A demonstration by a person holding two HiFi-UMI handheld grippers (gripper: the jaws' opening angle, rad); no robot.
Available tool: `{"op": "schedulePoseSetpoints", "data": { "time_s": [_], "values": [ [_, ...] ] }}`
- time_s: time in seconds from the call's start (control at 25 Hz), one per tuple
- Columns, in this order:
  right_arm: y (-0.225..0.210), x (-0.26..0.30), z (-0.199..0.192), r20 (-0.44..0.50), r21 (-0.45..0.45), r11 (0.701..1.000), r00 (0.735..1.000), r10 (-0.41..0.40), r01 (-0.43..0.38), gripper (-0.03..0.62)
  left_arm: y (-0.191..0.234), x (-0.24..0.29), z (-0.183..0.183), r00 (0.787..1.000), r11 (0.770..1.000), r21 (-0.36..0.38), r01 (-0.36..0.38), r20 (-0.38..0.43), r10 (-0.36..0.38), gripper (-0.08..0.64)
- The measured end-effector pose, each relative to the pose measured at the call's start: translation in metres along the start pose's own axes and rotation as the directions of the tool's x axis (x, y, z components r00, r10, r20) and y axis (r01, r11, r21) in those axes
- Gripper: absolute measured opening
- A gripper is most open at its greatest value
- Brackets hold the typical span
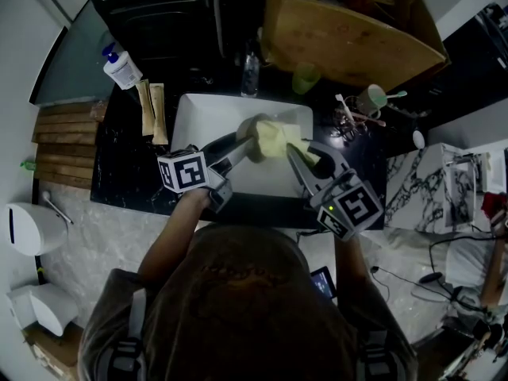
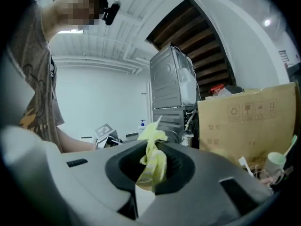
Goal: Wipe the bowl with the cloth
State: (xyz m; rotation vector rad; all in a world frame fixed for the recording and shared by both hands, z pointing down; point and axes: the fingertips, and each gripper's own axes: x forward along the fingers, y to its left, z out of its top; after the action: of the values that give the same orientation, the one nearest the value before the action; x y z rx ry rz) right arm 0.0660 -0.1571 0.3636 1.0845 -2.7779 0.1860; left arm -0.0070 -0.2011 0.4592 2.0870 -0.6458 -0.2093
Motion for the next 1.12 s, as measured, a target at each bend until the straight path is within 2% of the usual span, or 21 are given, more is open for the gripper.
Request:
{"op": "schedulePoseSetpoints", "data": {
  "time_s": [0.12, 0.68, 1.12],
  "values": [
    [0.001, 0.009, -0.001, -0.001, -0.003, 1.000, 1.000, 0.012, -0.012, 0.028, -0.008, 0.001, 0.000, 1.000, 0.999, -0.019, 0.028, 0.002, -0.028, 0.281],
    [-0.014, 0.041, -0.006, -0.009, -0.031, 0.999, 1.000, -0.012, 0.011, 0.028, -0.018, 0.004, -0.001, 0.997, 0.995, -0.069, 0.076, 0.001, -0.076, 0.281],
    [-0.021, 0.058, -0.033, -0.084, -0.078, 0.997, 0.996, -0.026, 0.020, 0.028, -0.036, 0.008, 0.001, 0.989, 0.984, -0.102, 0.145, 0.013, -0.144, 0.281]
  ]
}}
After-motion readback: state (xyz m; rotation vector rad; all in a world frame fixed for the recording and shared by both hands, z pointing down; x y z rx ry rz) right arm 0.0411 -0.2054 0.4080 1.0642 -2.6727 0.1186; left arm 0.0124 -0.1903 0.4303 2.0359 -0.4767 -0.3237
